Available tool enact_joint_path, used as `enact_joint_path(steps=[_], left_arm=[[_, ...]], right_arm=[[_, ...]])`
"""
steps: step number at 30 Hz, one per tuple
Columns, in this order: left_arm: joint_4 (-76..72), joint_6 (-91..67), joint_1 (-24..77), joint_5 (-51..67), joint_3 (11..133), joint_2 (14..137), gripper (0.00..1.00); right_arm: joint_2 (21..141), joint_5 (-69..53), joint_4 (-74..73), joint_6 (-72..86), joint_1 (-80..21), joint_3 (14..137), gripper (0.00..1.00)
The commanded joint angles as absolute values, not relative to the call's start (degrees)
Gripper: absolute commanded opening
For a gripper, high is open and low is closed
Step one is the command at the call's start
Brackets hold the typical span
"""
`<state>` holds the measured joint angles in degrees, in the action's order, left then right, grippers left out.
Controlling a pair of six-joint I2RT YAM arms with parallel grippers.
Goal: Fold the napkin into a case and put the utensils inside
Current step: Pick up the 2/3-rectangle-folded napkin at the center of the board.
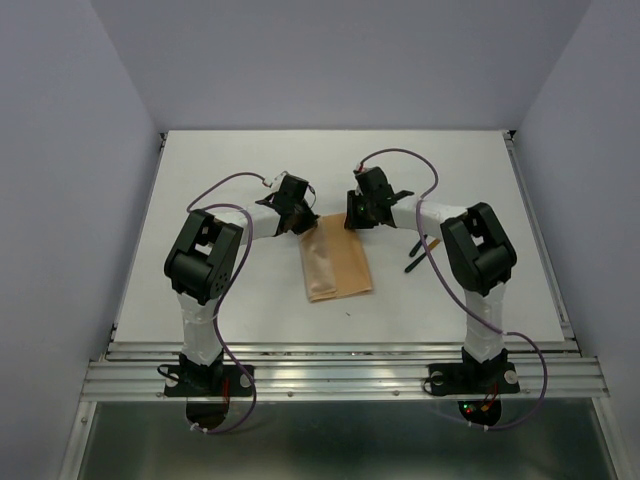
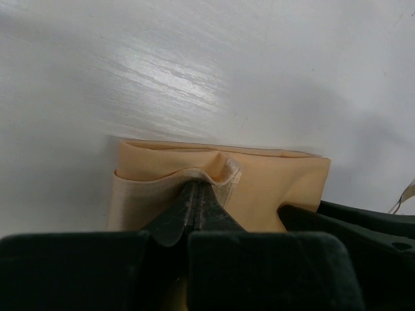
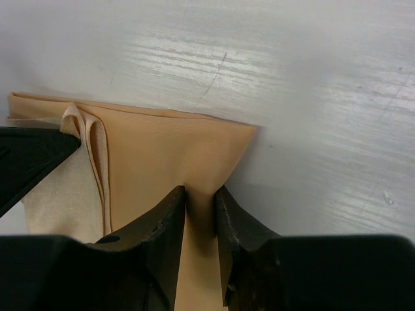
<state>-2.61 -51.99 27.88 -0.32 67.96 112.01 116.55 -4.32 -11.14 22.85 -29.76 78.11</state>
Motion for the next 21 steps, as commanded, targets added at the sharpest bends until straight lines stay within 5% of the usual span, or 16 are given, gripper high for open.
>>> enact_joint_path(steps=[1,9,21], left_arm=[[1.9,-51.2,27.7,-1.6,66.9,114.9,0.0],[1.8,-51.1,27.8,-1.5,66.8,114.8,0.0],[1.6,-50.9,27.7,-1.1,66.5,114.8,0.0]], right_arm=[[119.4,-6.7,-12.9,23.5,-29.8,79.7,0.28],[120.0,-4.7,-13.5,25.3,-29.8,80.6,0.01],[110.8,-0.3,-8.7,27.0,-31.5,76.4,0.01]])
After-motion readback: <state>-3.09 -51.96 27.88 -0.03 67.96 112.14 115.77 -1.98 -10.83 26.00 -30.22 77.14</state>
